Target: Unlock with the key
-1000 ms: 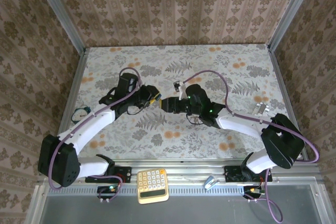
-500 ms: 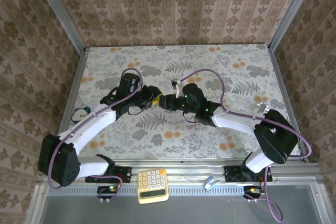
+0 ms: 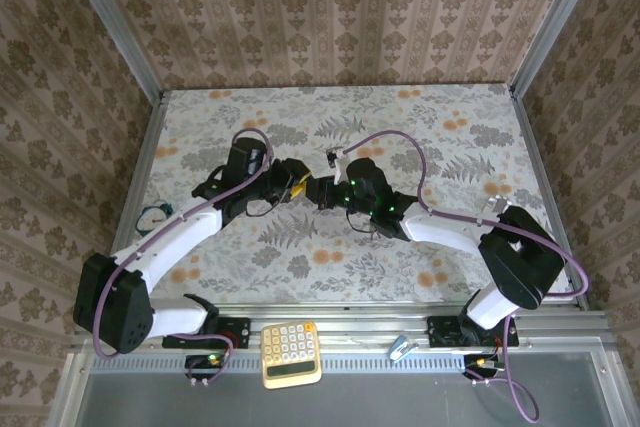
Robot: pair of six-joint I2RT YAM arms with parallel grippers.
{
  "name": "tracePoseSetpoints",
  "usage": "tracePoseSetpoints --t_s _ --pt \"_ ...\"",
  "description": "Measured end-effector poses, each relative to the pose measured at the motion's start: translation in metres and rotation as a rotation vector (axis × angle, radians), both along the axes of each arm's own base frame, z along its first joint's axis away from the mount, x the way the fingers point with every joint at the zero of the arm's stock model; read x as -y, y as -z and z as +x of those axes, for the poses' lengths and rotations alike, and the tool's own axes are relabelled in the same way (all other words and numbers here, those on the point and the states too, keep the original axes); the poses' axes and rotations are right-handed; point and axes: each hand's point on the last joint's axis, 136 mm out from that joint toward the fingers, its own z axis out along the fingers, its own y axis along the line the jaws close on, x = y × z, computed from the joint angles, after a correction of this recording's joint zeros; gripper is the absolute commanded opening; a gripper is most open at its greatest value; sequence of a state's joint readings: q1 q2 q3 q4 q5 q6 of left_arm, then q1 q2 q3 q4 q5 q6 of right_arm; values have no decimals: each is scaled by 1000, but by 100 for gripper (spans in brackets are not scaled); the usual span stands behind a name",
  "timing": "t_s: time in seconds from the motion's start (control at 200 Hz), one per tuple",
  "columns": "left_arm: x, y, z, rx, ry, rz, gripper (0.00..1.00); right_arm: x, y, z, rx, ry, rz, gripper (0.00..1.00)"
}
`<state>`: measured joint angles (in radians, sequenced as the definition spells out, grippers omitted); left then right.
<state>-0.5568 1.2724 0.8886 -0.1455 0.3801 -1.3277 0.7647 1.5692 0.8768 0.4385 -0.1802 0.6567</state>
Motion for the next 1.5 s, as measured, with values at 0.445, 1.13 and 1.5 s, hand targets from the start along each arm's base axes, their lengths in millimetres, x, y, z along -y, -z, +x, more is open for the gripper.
tracePoseSetpoints --t_s 0.445,1.13,1.5 --pt "-36 -49 0 217 100 165 48 16 -10 -22 26 -149 -23 0" --pt "-41 -19 -14 170 251 315 46 8 -40 -61 97 -376 28 0" --pt "-44 0 -18 126 263 345 36 17 -49 -67 142 -372 11 0"
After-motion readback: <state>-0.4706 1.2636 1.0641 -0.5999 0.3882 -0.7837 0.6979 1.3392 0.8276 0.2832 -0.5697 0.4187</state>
